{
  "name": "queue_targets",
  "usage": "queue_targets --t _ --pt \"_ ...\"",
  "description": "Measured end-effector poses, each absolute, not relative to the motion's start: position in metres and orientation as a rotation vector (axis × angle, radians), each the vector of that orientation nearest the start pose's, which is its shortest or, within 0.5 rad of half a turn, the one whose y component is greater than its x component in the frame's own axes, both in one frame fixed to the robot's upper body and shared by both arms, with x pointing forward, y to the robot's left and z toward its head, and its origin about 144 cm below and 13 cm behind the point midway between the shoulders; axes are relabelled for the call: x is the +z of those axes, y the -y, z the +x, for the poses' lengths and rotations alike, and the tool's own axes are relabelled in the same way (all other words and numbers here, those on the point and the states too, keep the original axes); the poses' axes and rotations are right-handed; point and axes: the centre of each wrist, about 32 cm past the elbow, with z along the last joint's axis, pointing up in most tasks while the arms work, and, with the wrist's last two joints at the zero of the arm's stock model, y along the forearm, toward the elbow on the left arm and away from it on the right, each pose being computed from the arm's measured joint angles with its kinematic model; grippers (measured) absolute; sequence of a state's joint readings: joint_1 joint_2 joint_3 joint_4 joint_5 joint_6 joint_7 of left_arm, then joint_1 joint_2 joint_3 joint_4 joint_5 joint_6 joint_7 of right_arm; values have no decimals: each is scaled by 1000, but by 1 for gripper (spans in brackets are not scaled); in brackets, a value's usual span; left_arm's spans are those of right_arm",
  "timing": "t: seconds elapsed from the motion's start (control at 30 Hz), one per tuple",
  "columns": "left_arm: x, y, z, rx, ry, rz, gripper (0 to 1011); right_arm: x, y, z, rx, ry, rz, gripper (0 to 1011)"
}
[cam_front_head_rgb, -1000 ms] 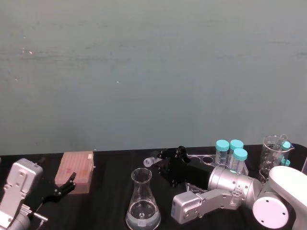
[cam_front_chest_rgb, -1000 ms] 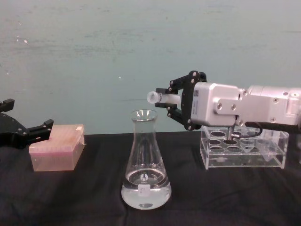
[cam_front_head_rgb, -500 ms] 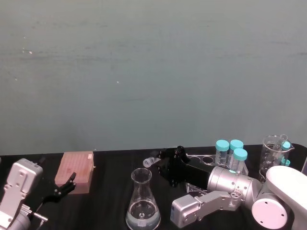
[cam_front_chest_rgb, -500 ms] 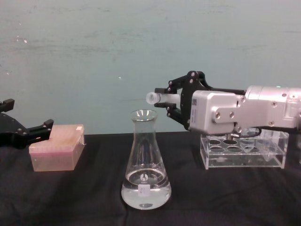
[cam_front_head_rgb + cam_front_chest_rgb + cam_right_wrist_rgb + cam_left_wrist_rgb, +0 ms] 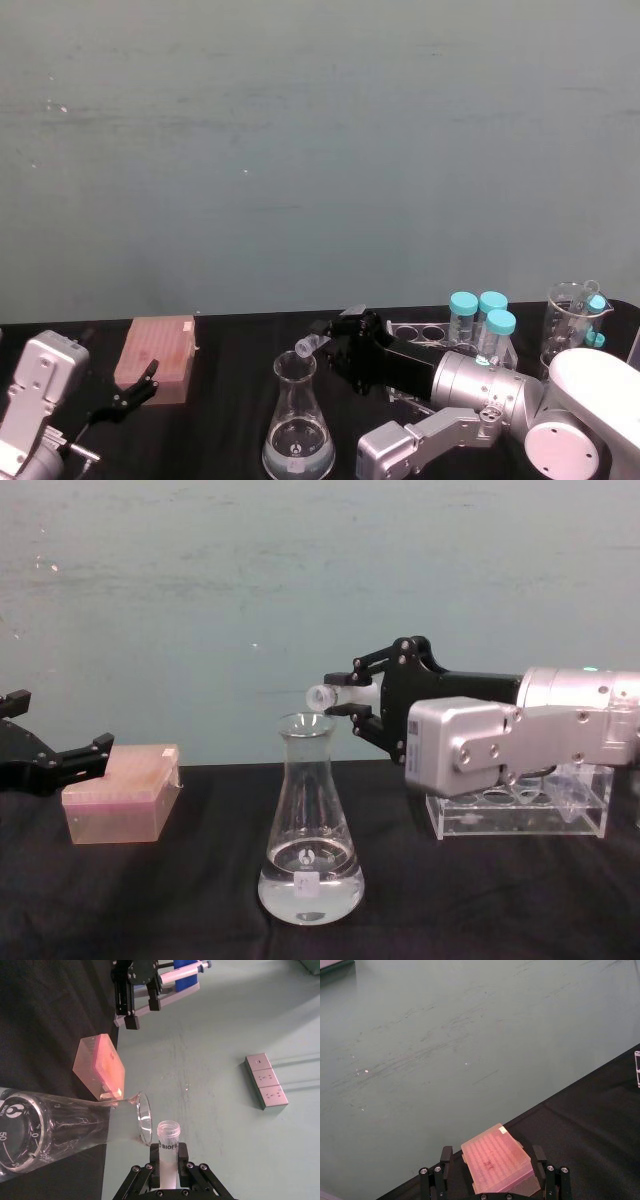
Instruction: Pour the liquid from the test tube into the beaker using one hand.
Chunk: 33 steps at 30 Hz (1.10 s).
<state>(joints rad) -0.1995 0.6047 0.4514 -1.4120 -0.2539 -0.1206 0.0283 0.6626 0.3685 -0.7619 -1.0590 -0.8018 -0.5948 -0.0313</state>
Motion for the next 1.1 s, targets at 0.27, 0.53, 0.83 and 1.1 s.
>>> queue_targets --t 0.27,0.53,0.83,1.1 --pt "1140 -310 489 1248 285 305 1000 1179 204 593 -439 1407 -454 198" --pt "1140 -310 489 1248 285 304 1000 1179 204 594 -443 1432 -459 198" --pt "1140 -310 489 1248 285 305 1000 1180 204 596 -438 1461 -460 199" --pt "1140 -310 489 1248 285 304 1000 1181 204 598 -430 1480 -459 199"
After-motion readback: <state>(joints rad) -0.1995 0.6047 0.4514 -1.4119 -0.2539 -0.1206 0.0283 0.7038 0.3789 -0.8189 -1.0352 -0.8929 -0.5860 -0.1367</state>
